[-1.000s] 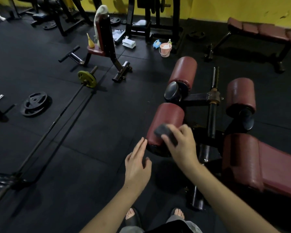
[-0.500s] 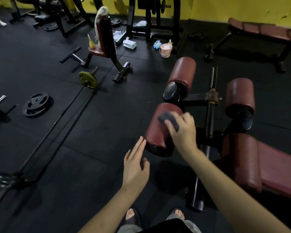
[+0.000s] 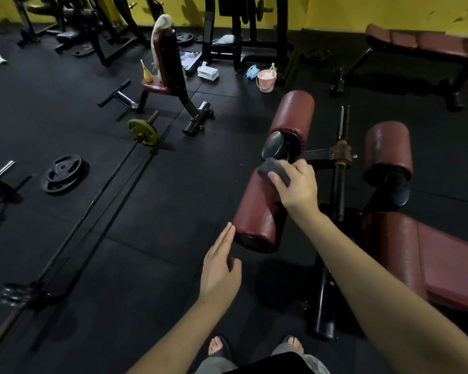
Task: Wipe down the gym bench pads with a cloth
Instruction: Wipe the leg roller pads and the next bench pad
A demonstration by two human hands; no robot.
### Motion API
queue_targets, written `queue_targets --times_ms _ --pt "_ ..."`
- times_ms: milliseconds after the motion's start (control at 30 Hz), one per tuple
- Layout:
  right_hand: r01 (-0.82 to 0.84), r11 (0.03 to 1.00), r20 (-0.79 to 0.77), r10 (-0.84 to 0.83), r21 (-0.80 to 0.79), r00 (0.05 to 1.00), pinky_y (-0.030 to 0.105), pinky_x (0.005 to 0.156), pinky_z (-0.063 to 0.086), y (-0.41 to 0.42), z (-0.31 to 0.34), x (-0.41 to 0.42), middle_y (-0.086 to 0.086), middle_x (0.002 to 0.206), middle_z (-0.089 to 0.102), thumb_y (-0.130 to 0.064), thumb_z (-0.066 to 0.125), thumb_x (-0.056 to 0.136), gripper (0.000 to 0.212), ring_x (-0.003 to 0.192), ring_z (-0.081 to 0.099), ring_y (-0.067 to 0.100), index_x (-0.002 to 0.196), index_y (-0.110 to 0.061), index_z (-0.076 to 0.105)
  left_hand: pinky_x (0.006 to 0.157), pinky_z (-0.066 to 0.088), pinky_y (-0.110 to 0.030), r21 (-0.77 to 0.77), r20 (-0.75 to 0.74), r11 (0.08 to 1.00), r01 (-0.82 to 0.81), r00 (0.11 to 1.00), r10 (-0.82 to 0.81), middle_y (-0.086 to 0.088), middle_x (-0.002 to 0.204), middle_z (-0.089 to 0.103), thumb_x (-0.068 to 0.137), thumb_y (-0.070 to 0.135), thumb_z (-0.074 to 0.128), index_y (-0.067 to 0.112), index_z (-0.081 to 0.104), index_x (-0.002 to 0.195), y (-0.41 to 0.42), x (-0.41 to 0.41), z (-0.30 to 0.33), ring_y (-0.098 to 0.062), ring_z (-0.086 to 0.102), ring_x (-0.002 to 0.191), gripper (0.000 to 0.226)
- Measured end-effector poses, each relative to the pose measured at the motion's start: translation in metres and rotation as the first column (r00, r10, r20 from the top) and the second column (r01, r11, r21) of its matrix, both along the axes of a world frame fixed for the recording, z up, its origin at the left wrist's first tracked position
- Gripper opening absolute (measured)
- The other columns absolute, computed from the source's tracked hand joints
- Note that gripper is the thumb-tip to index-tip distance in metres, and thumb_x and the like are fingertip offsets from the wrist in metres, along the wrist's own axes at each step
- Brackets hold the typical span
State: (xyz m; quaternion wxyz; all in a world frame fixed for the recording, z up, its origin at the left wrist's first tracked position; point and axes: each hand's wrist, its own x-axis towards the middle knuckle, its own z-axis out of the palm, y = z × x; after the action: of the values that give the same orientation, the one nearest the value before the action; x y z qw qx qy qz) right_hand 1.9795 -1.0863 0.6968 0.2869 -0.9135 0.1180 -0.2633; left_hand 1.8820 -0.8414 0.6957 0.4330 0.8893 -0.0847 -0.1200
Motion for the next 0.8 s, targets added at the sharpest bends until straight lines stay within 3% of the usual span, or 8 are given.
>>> queue_targets --times_ms 67,200,300,400,500,567,667,800 --pt "-0.025 0.999 0.069 0.027 -0.031 0.997 0.037 0.08 0.046 0.024 -0.005 -0.032 0.004 0.096 0.051 -0.045 0.063 0.097 0.04 0.092 0.049 0.026 0.123 -0.017 0.071 0.124 0.024 -0.023 -0.026 -0.02 1.0 -0.008 1.0 0.008 0.04 0.157 0.025 0.094 0.001 0.047 0.04 0.034 0.158 0.002 0.001 0.0 0.02 0.021 0.142 0.076" --pt "-0.158 0.983 0.126 0.169 -0.094 0.977 0.032 0.075 0.046 0.061 -0.016 -0.097 0.006 0.095 0.055 -0.041 0.067 0.097 0.037 0.086 0.049 0.025 0.122 -0.014 0.072 0.125 0.024 -0.024 -0.051 -0.041 0.998 -0.031 0.999 0.029 0.034 0.157 0.031 0.094 -0.001 0.049 0.04 0.037 0.155 0.001 0.004 -0.002 0.02 0.023 0.142 0.075" --pt "-0.226 0.956 0.127 0.252 -0.186 0.959 0.037 0.076 0.048 0.046 -0.011 -0.07 0.009 0.093 0.056 -0.04 0.069 0.097 0.036 0.085 0.051 0.028 0.12 -0.012 0.073 0.125 0.026 -0.03 -0.084 -0.082 0.995 -0.054 0.995 0.047 0.034 0.156 0.033 0.094 0.001 0.049 0.043 0.038 0.154 0.003 0.005 -0.006 0.015 0.028 0.143 0.074" --pt "-0.117 0.985 0.057 0.125 -0.127 0.991 0.042 0.085 0.048 0.011 0.002 -0.006 0.009 0.098 0.056 -0.044 0.064 0.099 0.035 0.094 0.053 0.031 0.121 -0.018 0.071 0.125 0.03 -0.034 -0.093 -0.127 0.993 -0.072 0.99 0.06 0.031 0.157 0.034 0.095 0.003 0.048 0.044 0.037 0.155 0.006 0.006 -0.007 0.007 0.033 0.144 0.074" --pt "0.042 0.999 -0.074 -0.042 -0.002 0.996 0.043 0.094 0.049 -0.013 0.01 0.027 0.003 0.102 0.052 -0.048 0.06 0.099 0.033 0.106 0.051 0.028 0.119 -0.023 0.068 0.125 0.023 -0.026 -0.053 -0.086 0.998 -0.047 0.995 0.042 0.034 0.157 0.027 0.096 0.003 0.048 0.039 0.035 0.156 0.004 0.006 0.001 0.008 0.026 0.148 0.072" --pt "0.03 0.999 -0.063 -0.031 -0.016 0.997 0.041 0.092 0.048 -0.005 0.009 0.015 0.0 0.1 0.047 -0.048 0.06 0.099 0.035 0.103 0.05 0.026 0.122 -0.023 0.067 0.126 0.019 -0.024 -0.027 -0.032 1.0 -0.003 0.999 0.002 0.039 0.158 0.019 0.096 0.003 0.048 0.038 0.031 0.158 0.002 0.003 0.007 0.014 0.018 0.147 0.073" --pt "-0.019 0.999 0.058 0.022 -0.043 0.998 0.032 0.079 0.044 0.028 -0.003 -0.041 0.003 0.094 0.047 -0.045 0.064 0.097 0.04 0.089 0.048 0.023 0.124 -0.017 0.071 0.128 0.019 -0.036 0.041 0.028 0.993 0.107 0.994 -0.108 0.041 0.16 0.011 0.096 0.002 0.047 0.036 0.025 0.161 0.001 -0.001 0.006 0.017 0.012 0.147 0.076" --pt "-0.146 0.986 0.086 0.153 -0.084 0.985 0.026 0.075 0.041 0.053 -0.016 -0.093 0.005 0.092 0.051 -0.043 0.063 0.098 0.041 0.085 0.047 0.02 0.124 -0.012 0.071 0.123 0.03 -0.042 0.061 0.033 0.988 0.138 0.99 -0.14 0.043 0.159 0.009 0.094 0.002 0.049 0.039 0.023 0.161 0.001 0.004 0.004 0.01 0.02 0.148 0.08"
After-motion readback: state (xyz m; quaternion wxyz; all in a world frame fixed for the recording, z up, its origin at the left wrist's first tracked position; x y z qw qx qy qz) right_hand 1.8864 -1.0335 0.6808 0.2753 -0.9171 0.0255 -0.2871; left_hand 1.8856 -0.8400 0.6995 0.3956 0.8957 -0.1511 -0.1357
